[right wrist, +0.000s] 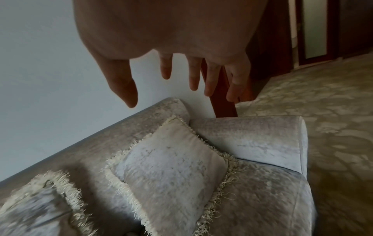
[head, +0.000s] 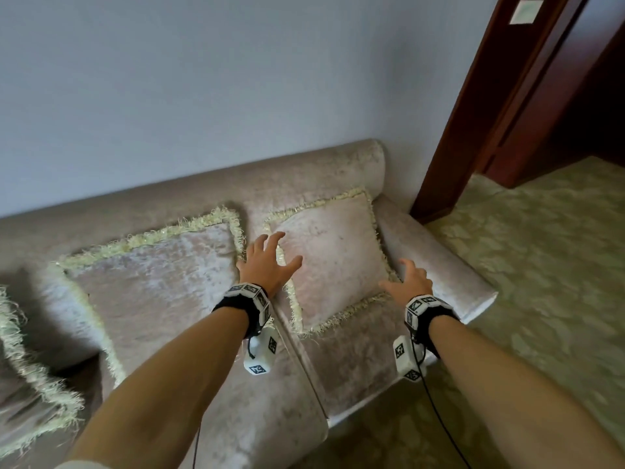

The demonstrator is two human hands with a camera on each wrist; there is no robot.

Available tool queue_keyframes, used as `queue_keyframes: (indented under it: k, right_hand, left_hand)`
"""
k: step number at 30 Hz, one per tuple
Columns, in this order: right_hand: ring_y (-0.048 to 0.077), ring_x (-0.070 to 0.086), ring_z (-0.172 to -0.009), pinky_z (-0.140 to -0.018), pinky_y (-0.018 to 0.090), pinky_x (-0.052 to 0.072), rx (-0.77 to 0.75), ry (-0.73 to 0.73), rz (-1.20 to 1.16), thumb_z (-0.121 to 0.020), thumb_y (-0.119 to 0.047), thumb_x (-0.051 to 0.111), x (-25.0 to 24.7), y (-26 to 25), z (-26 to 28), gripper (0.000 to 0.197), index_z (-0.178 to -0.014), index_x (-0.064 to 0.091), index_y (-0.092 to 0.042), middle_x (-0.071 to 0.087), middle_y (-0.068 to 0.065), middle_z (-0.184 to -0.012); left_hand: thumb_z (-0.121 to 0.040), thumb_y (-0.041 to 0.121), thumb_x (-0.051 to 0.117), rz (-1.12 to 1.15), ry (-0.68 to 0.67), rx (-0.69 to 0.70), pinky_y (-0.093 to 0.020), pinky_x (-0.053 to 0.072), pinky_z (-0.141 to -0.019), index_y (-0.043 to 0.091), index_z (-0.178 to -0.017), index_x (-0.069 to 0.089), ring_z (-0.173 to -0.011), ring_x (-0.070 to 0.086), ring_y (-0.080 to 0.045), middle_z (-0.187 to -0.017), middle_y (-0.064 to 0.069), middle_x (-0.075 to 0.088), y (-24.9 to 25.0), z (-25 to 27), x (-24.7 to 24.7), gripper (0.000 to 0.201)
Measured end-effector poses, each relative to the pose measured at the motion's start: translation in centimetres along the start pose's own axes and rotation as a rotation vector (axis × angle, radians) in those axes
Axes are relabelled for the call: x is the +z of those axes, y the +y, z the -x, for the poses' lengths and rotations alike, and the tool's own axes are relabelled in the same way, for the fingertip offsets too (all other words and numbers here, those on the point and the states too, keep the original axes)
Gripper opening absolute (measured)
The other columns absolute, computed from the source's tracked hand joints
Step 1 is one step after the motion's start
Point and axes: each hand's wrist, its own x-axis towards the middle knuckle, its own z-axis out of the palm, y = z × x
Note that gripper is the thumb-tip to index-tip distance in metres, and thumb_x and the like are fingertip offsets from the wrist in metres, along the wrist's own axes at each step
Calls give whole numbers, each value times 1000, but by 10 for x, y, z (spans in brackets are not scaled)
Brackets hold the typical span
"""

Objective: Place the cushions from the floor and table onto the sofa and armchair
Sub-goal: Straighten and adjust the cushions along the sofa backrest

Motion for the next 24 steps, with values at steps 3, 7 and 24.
queue_keyframes:
  k: [3, 7, 24]
  right_hand:
    - [35, 32, -131, -96, 45, 40, -25, 1, -33, -81, -38, 69, -13, 18, -19, 74, -145, 33, -28, 33, 11, -143]
    - [33, 31, -133, -100, 48, 40, -38, -8, -39, -80, -38, 68, -19, 21, -46, 78, -147, 30, -28, 31, 9, -145]
    - [32, 21, -142, -111, 50, 30, -79, -159, 126, -83, -38, 69, -12, -26, -274, 83, -151, 22, -31, 21, 6, -156]
  left_hand:
    - [-83, 62, 56, -15, -36, -16, -55, 32, -108, 38, -143, 32, -142, 24, -27, -155, -3, 27, 21, -9, 15, 69]
    - [-83, 62, 55, -51, -50, 3, -60, 28, -109, 40, -143, 31, -143, 21, -26, -156, -1, 25, 43, -29, 38, 68]
    - [-84, 62, 55, 17, -57, -145, -61, 19, -113, 37, -144, 31, -145, 19, -26, -158, -2, 23, 52, -229, 125, 69]
